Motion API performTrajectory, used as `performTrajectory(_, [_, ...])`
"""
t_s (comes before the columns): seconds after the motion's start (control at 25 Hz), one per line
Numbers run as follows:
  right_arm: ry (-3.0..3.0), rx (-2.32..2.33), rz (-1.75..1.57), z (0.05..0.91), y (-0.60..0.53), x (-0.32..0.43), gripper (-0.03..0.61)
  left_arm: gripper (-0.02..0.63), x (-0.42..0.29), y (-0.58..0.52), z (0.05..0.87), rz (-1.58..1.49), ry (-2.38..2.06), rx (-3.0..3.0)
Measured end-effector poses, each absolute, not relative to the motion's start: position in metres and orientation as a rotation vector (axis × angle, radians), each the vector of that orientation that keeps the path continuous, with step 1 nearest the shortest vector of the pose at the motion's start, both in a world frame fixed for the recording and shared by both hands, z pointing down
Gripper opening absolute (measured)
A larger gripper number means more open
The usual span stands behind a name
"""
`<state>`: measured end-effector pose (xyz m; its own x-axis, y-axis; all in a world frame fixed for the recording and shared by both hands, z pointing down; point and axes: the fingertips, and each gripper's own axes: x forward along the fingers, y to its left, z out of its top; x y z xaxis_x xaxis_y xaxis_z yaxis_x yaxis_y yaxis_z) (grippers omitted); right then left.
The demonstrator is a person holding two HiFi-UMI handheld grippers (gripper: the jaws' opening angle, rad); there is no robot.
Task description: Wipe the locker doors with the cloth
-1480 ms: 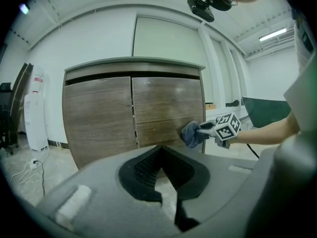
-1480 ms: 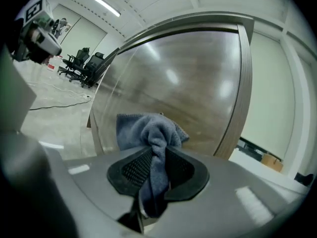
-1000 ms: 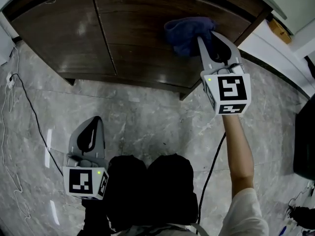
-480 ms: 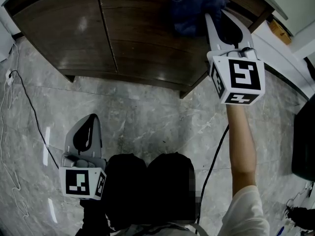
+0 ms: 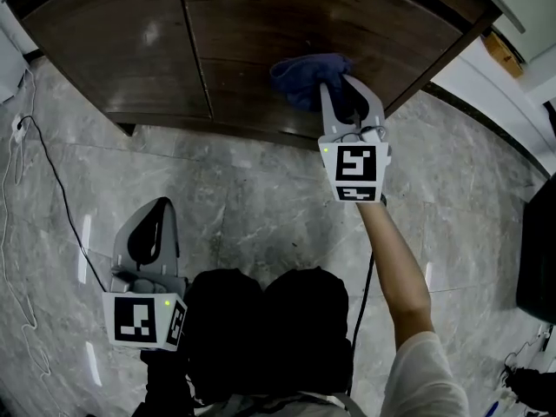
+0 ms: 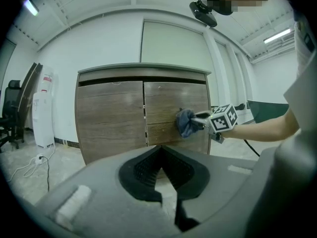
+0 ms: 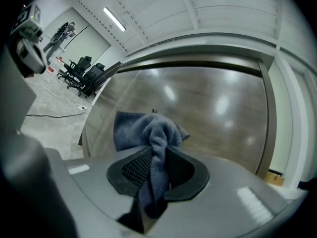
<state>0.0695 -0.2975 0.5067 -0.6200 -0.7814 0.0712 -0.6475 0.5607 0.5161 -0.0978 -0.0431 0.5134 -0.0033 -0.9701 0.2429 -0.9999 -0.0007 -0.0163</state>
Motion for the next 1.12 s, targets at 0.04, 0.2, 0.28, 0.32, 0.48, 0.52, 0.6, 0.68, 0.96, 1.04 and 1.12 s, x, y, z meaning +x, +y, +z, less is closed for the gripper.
performTrajectory(0.04, [-2.497, 1.165, -0.642, 0.522, -0.297, 0.067, 0.081, 0.003, -0.099, -0.043, 0.514, 0.278, -2.101, 2.094])
performTrajectory(0.2, [-2.457, 1.116, -0.543, 0.582, -0.295, 0.063, 0.081, 0.003, -0.101, -0.042, 0.517, 0.287, -2.103, 2.087])
performTrajectory(0.28, [-2.439, 1.097, -0.506, 0.608, -0.294, 0.061, 0.081, 0.003, -0.102, -0.041, 0.518, 0.291, -2.103, 2.084])
performTrajectory(0.32, [-2.429, 1.084, -0.504, 0.619, -0.294, 0.059, 0.081, 0.003, -0.102, -0.041, 0.519, 0.292, -2.103, 2.083])
performTrajectory(0.48, [-2.389, 1.006, -0.498, 0.663, -0.291, 0.048, 0.081, 0.003, -0.104, -0.040, 0.524, 0.299, -2.099, 2.077])
performTrajectory(0.52, [-2.377, 0.982, -0.487, 0.675, -0.289, 0.046, 0.081, 0.003, -0.104, -0.040, 0.525, 0.301, -2.097, 2.075])
performTrajectory(0.6, [-2.347, 0.930, -0.465, 0.700, -0.288, 0.043, 0.081, 0.003, -0.103, -0.040, 0.528, 0.303, -2.093, 2.070])
performTrajectory(0.68, [-2.303, 0.872, -0.464, 0.724, -0.287, 0.038, 0.081, 0.003, -0.104, -0.041, 0.529, 0.305, -2.092, 2.066])
performTrajectory(0.96, [-2.212, 0.776, -0.544, 0.740, -0.285, 0.027, 0.081, 0.002, -0.108, -0.039, 0.529, 0.304, -2.101, 2.054])
performTrajectory(1.04, [-2.233, 0.786, -0.591, 0.715, -0.284, 0.023, 0.080, 0.003, -0.110, -0.039, 0.528, 0.301, -2.102, 2.053])
performTrajectory(1.12, [-2.262, 0.793, -0.647, 0.683, -0.283, 0.014, 0.080, 0.003, -0.112, -0.039, 0.529, 0.299, -2.103, 2.054])
